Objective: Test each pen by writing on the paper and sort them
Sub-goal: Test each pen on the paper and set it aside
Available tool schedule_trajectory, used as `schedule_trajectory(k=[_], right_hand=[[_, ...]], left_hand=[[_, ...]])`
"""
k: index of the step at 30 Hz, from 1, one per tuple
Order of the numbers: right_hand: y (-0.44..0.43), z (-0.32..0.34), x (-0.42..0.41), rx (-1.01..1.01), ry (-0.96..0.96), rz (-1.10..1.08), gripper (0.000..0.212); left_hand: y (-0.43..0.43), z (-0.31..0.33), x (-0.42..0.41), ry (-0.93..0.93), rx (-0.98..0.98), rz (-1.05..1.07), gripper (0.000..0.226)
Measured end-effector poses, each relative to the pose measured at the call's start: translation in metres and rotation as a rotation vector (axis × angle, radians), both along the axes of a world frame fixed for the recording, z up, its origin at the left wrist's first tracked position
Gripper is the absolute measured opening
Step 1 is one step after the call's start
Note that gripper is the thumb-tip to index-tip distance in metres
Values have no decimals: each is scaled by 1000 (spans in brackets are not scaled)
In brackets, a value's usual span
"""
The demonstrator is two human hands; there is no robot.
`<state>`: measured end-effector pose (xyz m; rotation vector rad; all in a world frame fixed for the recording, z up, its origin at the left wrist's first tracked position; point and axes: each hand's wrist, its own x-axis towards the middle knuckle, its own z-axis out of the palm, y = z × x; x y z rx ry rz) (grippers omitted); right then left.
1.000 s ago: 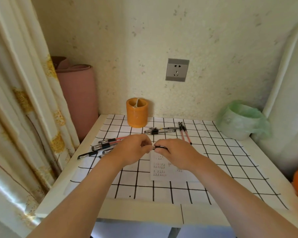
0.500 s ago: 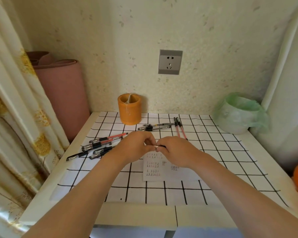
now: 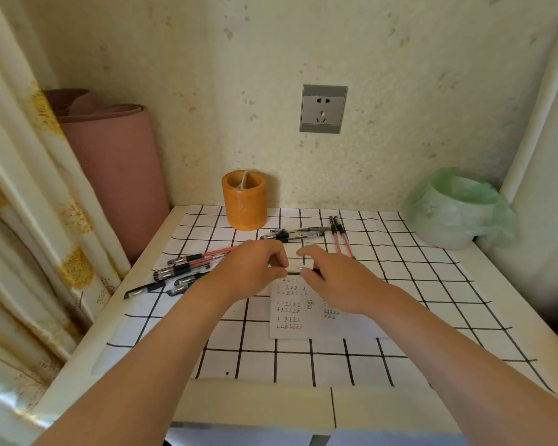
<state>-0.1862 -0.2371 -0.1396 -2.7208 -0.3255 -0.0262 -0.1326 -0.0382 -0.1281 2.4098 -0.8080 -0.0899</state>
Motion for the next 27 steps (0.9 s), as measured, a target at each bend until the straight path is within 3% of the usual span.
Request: schedule_trajectory(k=[4, 9, 12, 15, 21, 27], right_hand=[[-12, -1, -3, 344, 72, -87, 23], [-14, 2, -8, 969, 272, -262, 46], [-18, -2, -14, 1023, 291, -232, 46], [-16, -6, -21, 1062, 259, -243, 18], [-13, -17, -29, 985, 287, -256, 19], [-18, -17, -28, 910, 305, -262, 11]], left_hand=[[4, -4, 3, -12, 78, 39, 10], [3, -2, 1, 22, 135, 28, 10], [0, -4, -1, 75, 214, 9, 10], [-3, -8, -3, 95, 288, -7, 12], [-10, -9, -7, 91, 282, -67, 29], [-15, -13, -10, 117, 306, -121, 28]])
